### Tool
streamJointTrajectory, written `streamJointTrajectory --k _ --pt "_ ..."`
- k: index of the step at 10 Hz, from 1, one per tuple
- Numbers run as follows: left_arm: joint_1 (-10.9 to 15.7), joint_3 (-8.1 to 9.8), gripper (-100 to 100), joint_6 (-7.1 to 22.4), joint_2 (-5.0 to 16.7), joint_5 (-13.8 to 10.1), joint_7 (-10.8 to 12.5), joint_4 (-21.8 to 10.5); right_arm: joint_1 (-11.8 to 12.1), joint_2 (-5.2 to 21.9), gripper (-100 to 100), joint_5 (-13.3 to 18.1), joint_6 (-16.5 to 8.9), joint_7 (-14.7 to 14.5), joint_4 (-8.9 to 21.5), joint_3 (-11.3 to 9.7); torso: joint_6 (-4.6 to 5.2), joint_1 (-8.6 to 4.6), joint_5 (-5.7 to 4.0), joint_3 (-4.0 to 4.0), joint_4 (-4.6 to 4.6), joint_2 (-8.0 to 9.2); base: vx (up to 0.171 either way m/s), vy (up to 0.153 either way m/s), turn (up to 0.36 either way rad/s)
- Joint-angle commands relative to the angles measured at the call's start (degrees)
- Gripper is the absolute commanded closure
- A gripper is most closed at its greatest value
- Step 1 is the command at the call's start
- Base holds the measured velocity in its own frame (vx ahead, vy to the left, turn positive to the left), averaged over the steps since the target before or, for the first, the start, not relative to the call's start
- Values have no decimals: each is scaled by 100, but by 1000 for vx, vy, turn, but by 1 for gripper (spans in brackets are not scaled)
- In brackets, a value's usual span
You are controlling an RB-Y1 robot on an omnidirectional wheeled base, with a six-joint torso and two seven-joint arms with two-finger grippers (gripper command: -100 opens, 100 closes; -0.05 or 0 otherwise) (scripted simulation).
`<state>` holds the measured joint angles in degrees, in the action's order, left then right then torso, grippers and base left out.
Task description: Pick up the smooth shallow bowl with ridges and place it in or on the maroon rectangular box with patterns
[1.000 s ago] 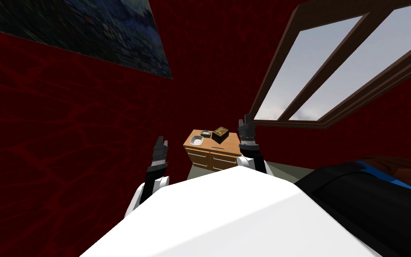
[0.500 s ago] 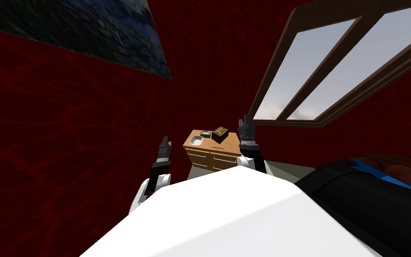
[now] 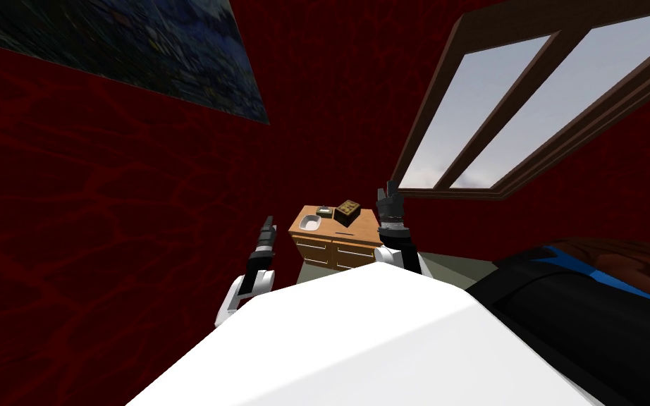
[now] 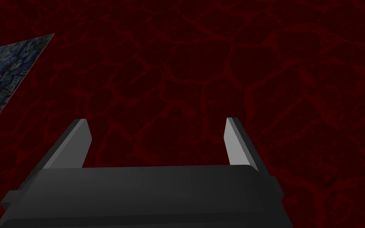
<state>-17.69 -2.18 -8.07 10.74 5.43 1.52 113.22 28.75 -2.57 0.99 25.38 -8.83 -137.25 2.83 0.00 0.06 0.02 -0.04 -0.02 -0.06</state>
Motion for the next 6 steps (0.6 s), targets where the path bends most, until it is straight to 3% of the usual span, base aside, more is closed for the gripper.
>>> streamJointTrajectory --k 1,5,6 --pt "78 -15 -100 200 19 -2 33 -79 0 0 0 0 0 0 0 0 0 0 0 0 0 0 12 15 -27" --pt "346 -119 -100 724 23 20 106 -357 0 0 0 0 0 0 0 0 0 -1 0 0 0 0 10 15 -40" --pt "487 -172 -100 975 19 32 143 -500 0 0 0 0 0 0 0 0 -2 -2 0 1 0 2 12 18 -51"
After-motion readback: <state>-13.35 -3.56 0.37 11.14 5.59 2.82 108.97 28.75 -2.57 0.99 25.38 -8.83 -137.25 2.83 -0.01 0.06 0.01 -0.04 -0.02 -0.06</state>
